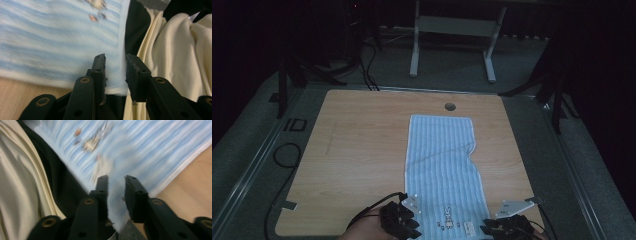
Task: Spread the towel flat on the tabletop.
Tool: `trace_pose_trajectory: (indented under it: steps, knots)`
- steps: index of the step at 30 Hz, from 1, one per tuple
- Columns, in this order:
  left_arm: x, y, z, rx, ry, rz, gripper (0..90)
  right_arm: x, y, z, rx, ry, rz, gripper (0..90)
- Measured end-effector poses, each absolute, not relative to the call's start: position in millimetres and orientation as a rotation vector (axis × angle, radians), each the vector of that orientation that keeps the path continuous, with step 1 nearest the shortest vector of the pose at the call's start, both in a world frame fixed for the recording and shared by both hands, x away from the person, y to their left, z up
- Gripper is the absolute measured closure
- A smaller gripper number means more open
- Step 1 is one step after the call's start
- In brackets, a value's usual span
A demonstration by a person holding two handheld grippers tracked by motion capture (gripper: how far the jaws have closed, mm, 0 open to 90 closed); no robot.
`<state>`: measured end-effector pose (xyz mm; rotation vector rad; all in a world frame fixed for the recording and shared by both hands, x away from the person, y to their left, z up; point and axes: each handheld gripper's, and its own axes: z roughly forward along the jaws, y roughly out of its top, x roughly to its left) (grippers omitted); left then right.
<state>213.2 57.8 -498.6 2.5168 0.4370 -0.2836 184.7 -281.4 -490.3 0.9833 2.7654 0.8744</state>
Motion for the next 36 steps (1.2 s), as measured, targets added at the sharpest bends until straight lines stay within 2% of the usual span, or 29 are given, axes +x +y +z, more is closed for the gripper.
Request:
trace_pose_trajectory:
  steps: [2,3,5,7,10,14,17,18,19,22,25,30,36]
  knots:
    - [221,60,-494,2.507,0.466,-0.247,62.0,191,-285,-482,0.994,2.706,0.876,67.8]
    - [227,62,-492,2.500,0.484,-0.216,61.1,195,-286,-481,1.001,2.690,0.875,72.3]
    - [242,64,-490,2.491,0.521,-0.139,60.0,219,-290,-477,1.006,2.596,0.841,89.7]
    - [260,65,-492,2.489,0.592,-0.071,59.9,227,-290,-477,1.022,2.589,0.850,89.9]
    - [286,65,-498,2.483,0.646,-0.006,59.9,260,-284,-482,1.027,2.575,0.811,89.9]
    - [323,58,-503,2.476,0.695,0.056,55.8,308,-269,-485,1.029,2.551,0.777,89.9]
    - [357,52,-501,2.463,0.749,0.095,55.8,355,-252,-482,1.052,2.551,0.788,89.4]
    - [357,52,-501,2.463,0.749,0.095,55.9,355,-252,-482,1.052,2.551,0.788,89.4]
    - [364,52,-500,2.460,0.755,0.106,57.6,375,-241,-481,1.073,2.525,0.805,89.1]
    - [386,53,-500,2.410,0.808,0.158,62.8,389,-233,-484,1.084,2.528,0.812,88.3]
    - [404,53,-507,2.409,0.862,0.178,75.0,407,-223,-495,1.108,2.556,0.763,88.4]
    - [423,47,-530,2.507,0.921,0.197,77.5,419,-219,-522,1.155,2.611,0.650,88.4]
    - [427,49,-531,2.465,0.951,0.187,76.6,424,-235,-528,1.215,2.606,0.660,88.2]
